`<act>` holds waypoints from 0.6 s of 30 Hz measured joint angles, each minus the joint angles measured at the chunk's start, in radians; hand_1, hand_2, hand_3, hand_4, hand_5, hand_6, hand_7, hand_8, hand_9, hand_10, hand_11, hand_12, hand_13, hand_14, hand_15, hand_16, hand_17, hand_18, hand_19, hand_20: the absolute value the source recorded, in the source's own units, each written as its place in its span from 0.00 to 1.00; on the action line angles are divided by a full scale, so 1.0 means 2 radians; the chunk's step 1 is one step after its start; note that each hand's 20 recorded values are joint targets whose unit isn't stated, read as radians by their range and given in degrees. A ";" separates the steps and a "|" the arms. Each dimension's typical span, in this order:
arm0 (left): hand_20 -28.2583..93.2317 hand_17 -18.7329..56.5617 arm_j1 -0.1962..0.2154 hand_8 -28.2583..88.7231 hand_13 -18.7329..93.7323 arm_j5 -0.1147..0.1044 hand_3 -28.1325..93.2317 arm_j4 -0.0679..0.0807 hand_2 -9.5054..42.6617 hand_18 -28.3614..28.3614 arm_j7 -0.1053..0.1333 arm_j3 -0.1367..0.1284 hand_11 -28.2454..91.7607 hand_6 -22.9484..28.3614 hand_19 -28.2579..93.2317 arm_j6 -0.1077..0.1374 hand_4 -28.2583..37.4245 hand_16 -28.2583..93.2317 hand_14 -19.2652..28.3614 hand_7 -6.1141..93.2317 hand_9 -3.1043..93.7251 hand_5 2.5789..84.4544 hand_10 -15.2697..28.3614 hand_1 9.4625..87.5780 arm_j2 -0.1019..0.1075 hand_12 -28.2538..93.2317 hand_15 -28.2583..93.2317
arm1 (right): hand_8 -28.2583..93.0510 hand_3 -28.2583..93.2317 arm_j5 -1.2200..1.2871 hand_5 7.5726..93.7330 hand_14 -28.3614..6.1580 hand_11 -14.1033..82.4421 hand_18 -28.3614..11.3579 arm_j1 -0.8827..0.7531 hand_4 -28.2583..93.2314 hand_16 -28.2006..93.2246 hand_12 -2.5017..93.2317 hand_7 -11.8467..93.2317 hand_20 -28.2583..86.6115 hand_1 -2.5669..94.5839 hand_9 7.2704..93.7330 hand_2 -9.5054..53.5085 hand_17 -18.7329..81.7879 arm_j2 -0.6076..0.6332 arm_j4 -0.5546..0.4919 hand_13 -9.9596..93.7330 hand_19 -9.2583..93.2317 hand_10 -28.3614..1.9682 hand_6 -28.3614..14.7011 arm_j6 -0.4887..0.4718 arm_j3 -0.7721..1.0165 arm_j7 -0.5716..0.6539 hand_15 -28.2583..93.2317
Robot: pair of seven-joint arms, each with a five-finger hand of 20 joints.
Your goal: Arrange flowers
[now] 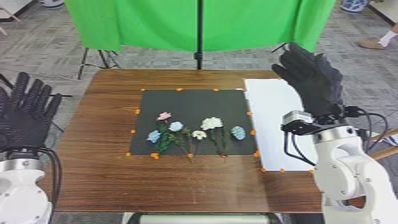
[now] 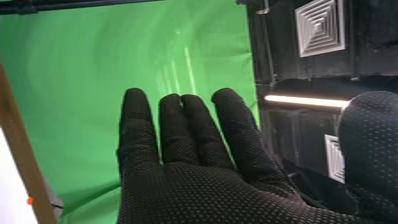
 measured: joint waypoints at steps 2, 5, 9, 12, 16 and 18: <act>0.32 0.23 0.000 0.17 0.31 -0.001 0.73 -0.003 0.60 0.66 0.005 0.000 0.28 0.55 0.35 0.000 0.00 0.18 0.54 0.11 0.28 0.35 0.58 0.15 0.000 0.29 0.28 | 0.15 0.89 0.002 0.34 0.56 0.19 0.52 0.000 0.01 0.30 0.10 0.16 0.35 0.13 0.30 0.30 0.37 0.001 0.000 0.34 0.19 0.46 0.40 0.000 0.000 -0.006 0.27; 0.32 0.25 0.001 0.16 0.34 -0.004 0.75 -0.011 0.60 0.65 0.011 0.000 0.30 0.57 0.35 0.000 0.00 0.18 0.52 0.12 0.33 0.40 0.58 0.16 0.000 0.29 0.30 | 0.15 0.89 0.005 0.35 0.56 0.19 0.53 -0.003 0.01 0.29 0.10 0.16 0.34 0.13 0.30 0.30 0.37 0.001 0.000 0.34 0.19 0.46 0.40 0.002 -0.002 -0.019 0.27; 0.32 0.26 0.010 0.16 0.35 0.000 0.76 -0.022 0.61 0.64 0.043 0.007 0.31 0.58 0.34 0.015 0.00 0.17 0.53 0.13 0.35 0.43 0.58 0.16 0.001 0.28 0.32 | 0.15 0.89 0.006 0.35 0.56 0.20 0.53 -0.007 0.00 0.28 0.10 0.17 0.35 0.14 0.31 0.30 0.37 0.001 -0.001 0.35 0.19 0.45 0.41 0.002 -0.003 -0.024 0.28; 0.32 0.25 0.016 0.16 0.35 0.021 0.76 -0.024 0.60 0.64 0.054 0.010 0.31 0.58 0.34 0.024 0.00 0.17 0.53 0.13 0.35 0.43 0.58 0.15 0.002 0.28 0.32 | 0.15 0.89 0.005 0.35 0.56 0.20 0.53 -0.008 0.01 0.28 0.10 0.17 0.35 0.14 0.31 0.30 0.37 0.001 -0.001 0.35 0.19 0.45 0.41 0.002 -0.003 -0.026 0.28; 0.32 0.25 0.019 0.16 0.35 0.023 0.77 -0.026 0.59 0.64 0.048 0.007 0.31 0.57 0.34 0.020 0.00 0.17 0.54 0.13 0.35 0.44 0.59 0.15 0.002 0.28 0.33 | 0.14 0.89 0.005 0.36 0.56 0.20 0.53 -0.009 0.01 0.28 0.10 0.17 0.35 0.14 0.31 0.30 0.37 0.000 -0.002 0.35 0.19 0.46 0.42 0.001 -0.003 -0.024 0.28; 0.32 0.25 0.022 0.17 0.35 0.011 0.77 -0.028 0.58 0.64 0.046 0.005 0.31 0.56 0.34 0.018 0.00 0.17 0.54 0.13 0.35 0.44 0.59 0.16 0.002 0.28 0.33 | 0.14 0.88 0.005 0.36 0.56 0.20 0.53 -0.011 0.01 0.27 0.10 0.17 0.36 0.14 0.31 0.30 0.37 -0.001 -0.004 0.35 0.19 0.46 0.42 -0.001 -0.003 -0.021 0.28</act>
